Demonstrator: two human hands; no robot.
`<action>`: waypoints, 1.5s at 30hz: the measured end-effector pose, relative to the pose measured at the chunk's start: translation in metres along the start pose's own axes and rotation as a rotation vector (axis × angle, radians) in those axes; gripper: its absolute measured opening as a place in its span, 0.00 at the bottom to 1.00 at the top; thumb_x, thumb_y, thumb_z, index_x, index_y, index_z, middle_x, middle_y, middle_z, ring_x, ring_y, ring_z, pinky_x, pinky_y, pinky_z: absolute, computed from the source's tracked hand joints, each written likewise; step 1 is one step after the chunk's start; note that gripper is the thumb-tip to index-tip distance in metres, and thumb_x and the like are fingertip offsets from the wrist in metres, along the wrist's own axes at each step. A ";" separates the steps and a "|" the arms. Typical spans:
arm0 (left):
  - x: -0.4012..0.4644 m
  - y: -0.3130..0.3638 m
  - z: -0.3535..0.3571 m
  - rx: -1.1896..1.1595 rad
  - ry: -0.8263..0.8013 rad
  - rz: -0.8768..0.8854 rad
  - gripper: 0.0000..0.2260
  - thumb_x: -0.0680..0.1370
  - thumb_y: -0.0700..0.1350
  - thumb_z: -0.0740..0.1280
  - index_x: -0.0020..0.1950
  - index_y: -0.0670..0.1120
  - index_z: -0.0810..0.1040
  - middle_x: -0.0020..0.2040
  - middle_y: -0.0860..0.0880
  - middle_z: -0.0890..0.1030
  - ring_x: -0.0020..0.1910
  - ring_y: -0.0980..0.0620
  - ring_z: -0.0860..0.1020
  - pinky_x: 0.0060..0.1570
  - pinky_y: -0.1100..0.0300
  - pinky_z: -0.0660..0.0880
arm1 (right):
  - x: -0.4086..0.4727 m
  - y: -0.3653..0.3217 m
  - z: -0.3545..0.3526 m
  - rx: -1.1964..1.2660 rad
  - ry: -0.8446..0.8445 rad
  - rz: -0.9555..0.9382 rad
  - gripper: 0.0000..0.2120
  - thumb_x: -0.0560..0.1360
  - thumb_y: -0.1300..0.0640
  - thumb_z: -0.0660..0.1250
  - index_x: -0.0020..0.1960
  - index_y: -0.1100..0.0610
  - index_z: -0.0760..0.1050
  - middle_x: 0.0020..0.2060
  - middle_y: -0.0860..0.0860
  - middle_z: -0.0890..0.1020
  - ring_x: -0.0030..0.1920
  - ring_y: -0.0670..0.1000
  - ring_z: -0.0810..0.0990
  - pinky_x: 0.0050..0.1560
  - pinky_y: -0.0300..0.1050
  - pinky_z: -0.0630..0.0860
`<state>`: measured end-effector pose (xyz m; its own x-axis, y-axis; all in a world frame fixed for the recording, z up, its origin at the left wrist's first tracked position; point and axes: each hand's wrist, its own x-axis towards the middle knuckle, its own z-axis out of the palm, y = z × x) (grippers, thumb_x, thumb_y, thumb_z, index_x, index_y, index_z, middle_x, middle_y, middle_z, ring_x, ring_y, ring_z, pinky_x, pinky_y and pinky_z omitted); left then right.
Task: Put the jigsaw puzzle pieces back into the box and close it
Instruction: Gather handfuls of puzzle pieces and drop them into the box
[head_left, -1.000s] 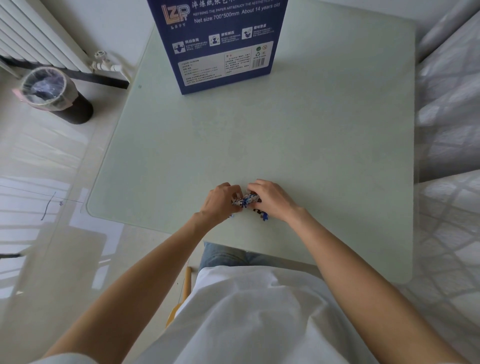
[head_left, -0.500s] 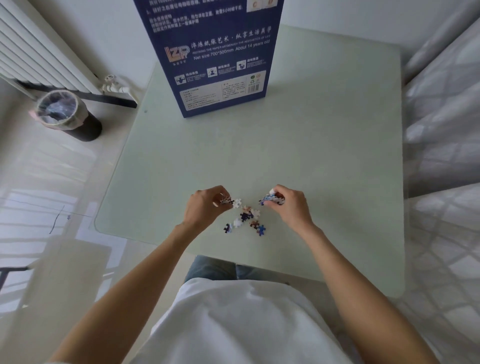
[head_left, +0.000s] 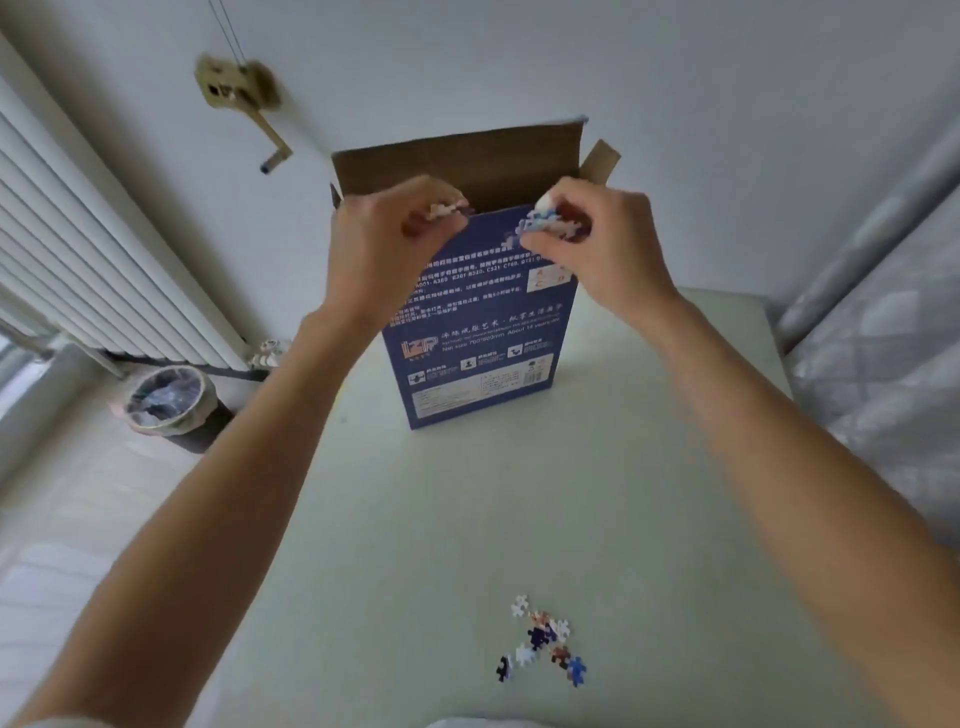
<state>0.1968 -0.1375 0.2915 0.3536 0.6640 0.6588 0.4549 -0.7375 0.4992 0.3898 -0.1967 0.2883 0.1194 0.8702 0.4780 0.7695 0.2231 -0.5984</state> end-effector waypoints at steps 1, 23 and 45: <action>0.020 -0.005 -0.003 0.041 0.008 -0.018 0.07 0.74 0.48 0.69 0.49 0.48 0.83 0.43 0.54 0.82 0.38 0.57 0.79 0.42 0.65 0.76 | 0.022 -0.002 0.001 -0.028 0.026 -0.034 0.13 0.71 0.50 0.72 0.48 0.58 0.78 0.43 0.46 0.80 0.42 0.44 0.77 0.41 0.30 0.73; 0.068 -0.059 0.015 0.250 -0.364 -0.088 0.13 0.73 0.43 0.71 0.57 0.45 0.79 0.51 0.46 0.83 0.51 0.47 0.80 0.52 0.57 0.75 | 0.097 0.015 0.052 -0.368 -0.179 -0.060 0.17 0.68 0.44 0.72 0.50 0.54 0.79 0.45 0.50 0.83 0.45 0.51 0.80 0.44 0.44 0.74; -0.122 -0.013 0.035 0.088 -0.376 -0.012 0.13 0.75 0.50 0.66 0.59 0.50 0.76 0.49 0.54 0.82 0.43 0.58 0.80 0.40 0.61 0.78 | -0.158 0.044 0.077 -0.126 -0.008 0.211 0.07 0.74 0.58 0.66 0.52 0.56 0.79 0.43 0.49 0.83 0.40 0.49 0.81 0.42 0.49 0.79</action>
<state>0.1768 -0.2043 0.1848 0.6155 0.6831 0.3930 0.5235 -0.7272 0.4441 0.3568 -0.2907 0.1370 0.2815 0.8952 0.3454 0.8002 -0.0204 -0.5994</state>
